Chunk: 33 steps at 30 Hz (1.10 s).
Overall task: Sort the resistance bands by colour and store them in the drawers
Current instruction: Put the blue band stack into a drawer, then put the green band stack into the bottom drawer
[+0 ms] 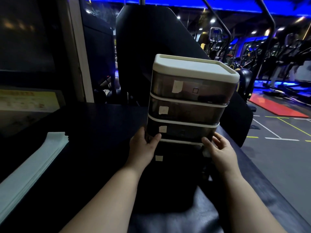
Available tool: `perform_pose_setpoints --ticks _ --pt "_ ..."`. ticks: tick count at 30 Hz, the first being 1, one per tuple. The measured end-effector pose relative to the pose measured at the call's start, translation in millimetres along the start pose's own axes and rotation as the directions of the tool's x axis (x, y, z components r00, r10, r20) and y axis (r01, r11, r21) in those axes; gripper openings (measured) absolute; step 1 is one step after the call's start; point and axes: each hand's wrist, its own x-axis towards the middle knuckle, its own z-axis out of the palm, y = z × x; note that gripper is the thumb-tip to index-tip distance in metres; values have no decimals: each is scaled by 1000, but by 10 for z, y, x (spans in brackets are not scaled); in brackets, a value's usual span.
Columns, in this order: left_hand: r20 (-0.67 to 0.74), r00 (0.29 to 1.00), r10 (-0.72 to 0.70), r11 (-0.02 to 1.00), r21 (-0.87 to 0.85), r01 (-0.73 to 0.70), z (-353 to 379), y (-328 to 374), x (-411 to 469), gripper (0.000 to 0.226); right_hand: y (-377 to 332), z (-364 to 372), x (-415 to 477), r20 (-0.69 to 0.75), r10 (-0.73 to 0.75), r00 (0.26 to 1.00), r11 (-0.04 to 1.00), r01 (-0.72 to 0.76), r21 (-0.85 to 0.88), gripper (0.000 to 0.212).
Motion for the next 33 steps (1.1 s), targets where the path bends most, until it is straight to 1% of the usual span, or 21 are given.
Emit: perform_pose_setpoints --ticks 2,4,6,7,8,10,11,13,16,17,18,20,22,23,25,27,28,29,31,32,33 --pt "10 1000 -15 999 41 14 -32 7 -72 46 6 -18 -65 -38 -10 999 998 7 -69 52" --pt "26 997 -79 994 82 76 -80 74 -117 61 -71 -41 -155 -100 -57 993 981 37 -192 64" --pt "30 986 -162 978 140 157 -151 184 -126 71 -179 -47 -239 -179 -168 969 946 107 -306 80" --pt "30 985 -171 969 184 163 -206 232 -133 72 -267 -24 -294 -213 -241 947 922 155 -354 83" --pt "38 987 -156 962 235 143 -274 265 -154 71 -358 18 -351 -232 -326 916 893 218 -394 80" --pt "66 992 -109 940 330 82 -470 287 -235 65 -532 155 -478 -219 -494 841 812 356 -463 57" --pt "70 993 -93 928 368 61 -598 275 -289 61 -622 247 -560 -192 -549 813 775 410 -482 46" --pt "48 996 -71 905 422 45 -879 217 -412 51 -752 484 -757 -83 -582 809 736 481 -476 28" --pt "48 995 -92 895 441 61 -1321 125 -684 36 -836 898 -1113 186 -495 849 759 526 -383 18" --pt "54 994 -91 886 460 57 -1474 98 -794 31 -849 1046 -1234 287 -459 841 760 539 -364 17" --pt "45 996 -79 871 489 47 -1626 80 -910 28 -852 1192 -1344 397 -421 816 748 560 -356 17" --pt "-3 999 -43 827 561 38 -1941 67 -1109 24 -880 1467 -1547 608 -317 728 723 601 -343 19" --pt "-65 998 -22 777 627 59 -2259 71 -1285 22 -946 1702 -1744 733 -235 638 720 621 -309 21" --pt "-97 995 -21 759 646 79 -2416 59 -1367 20 -991 1813 -1842 759 -231 608 717 634 -290 22" --pt "-124 992 -14 729 677 95 -2717 12 -1497 17 -1084 2016 -2027 778 -249 576 716 650 -253 23" --pt "-82 996 -46 698 711 91 -2999 -84 -1600 15 -1164 2189 -2192 793 -263 550 733 648 -207 27" --pt "-46 995 -93 676 730 97 -3120 -138 -1638 16 -1194 2262 -2261 807 -268 526 736 653 -182 31" --pt "-4 988 -152 655 748 103 -3233 -186 -1671 22 -1221 2327 -2329 826 -269 495 732 662 -158 36" --pt "99 960 -261 649 754 99 -3397 -276 -1723 46 -1266 2434 -2452 862 -274 427 714 690 -114 46" --pt "153 946 -286 653 753 75 -3440 -307 -1752 53 -1285 2478 -2508 875 -273 400 706 701 -101 52" --pt "189 940 -285 658 751 48 -3462 -339 -1776 55 -1301 2515 -2560 885 -269 381 699 709 -93 57"
